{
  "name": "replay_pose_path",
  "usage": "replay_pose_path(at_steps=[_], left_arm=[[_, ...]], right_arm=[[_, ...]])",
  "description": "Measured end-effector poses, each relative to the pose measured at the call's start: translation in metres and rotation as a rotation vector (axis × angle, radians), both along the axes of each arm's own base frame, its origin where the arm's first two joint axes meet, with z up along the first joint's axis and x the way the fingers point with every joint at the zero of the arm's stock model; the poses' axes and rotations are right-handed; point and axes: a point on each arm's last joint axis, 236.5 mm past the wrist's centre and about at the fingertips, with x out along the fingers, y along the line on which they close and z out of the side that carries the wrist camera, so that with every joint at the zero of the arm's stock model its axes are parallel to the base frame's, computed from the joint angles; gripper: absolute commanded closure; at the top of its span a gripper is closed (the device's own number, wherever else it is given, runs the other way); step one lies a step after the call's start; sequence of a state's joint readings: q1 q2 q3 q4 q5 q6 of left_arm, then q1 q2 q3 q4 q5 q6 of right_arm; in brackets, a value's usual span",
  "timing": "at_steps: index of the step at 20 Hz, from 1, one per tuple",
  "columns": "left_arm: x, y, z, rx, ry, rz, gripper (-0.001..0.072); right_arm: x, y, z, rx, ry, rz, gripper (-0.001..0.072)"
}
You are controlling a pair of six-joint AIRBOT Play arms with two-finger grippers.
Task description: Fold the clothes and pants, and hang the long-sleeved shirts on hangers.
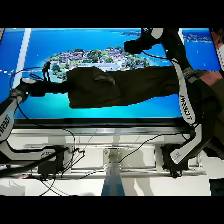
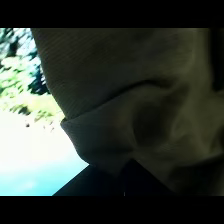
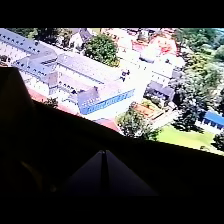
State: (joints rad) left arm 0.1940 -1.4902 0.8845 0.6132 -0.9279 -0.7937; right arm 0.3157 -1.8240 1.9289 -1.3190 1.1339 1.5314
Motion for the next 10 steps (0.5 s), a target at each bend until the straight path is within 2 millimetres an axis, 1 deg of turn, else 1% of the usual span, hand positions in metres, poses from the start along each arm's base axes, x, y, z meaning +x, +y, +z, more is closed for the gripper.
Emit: replay_pose_path(at_steps=[2,3,5,7,9,10], left_arm=[[0.006,0.004,0.028,0.029,-0.022,-0.044,0.0689],[0.006,0.010,0.043,0.070,-0.025,-0.071,0.0689],[0.008,0.028,0.082,0.188,-0.050,-0.109,0.0689],[0.003,0.046,0.129,0.303,-0.091,-0.130,0.0689],[-0.004,0.056,0.175,0.383,-0.155,-0.119,0.0689],[-0.009,0.059,0.194,0.409,-0.186,-0.110,0.0688]], right_arm=[[-0.006,0.017,-0.002,0.004,0.000,0.031,0.0679],[-0.009,0.027,-0.004,0.006,-0.002,0.048,0.0680],[-0.014,0.051,-0.008,0.016,-0.014,0.084,0.0680],[-0.022,0.084,-0.015,0.040,-0.024,0.125,0.0680],[-0.037,0.125,-0.026,0.084,-0.021,0.173,0.0680],[-0.048,0.148,-0.033,0.107,-0.014,0.200,0.0680]])
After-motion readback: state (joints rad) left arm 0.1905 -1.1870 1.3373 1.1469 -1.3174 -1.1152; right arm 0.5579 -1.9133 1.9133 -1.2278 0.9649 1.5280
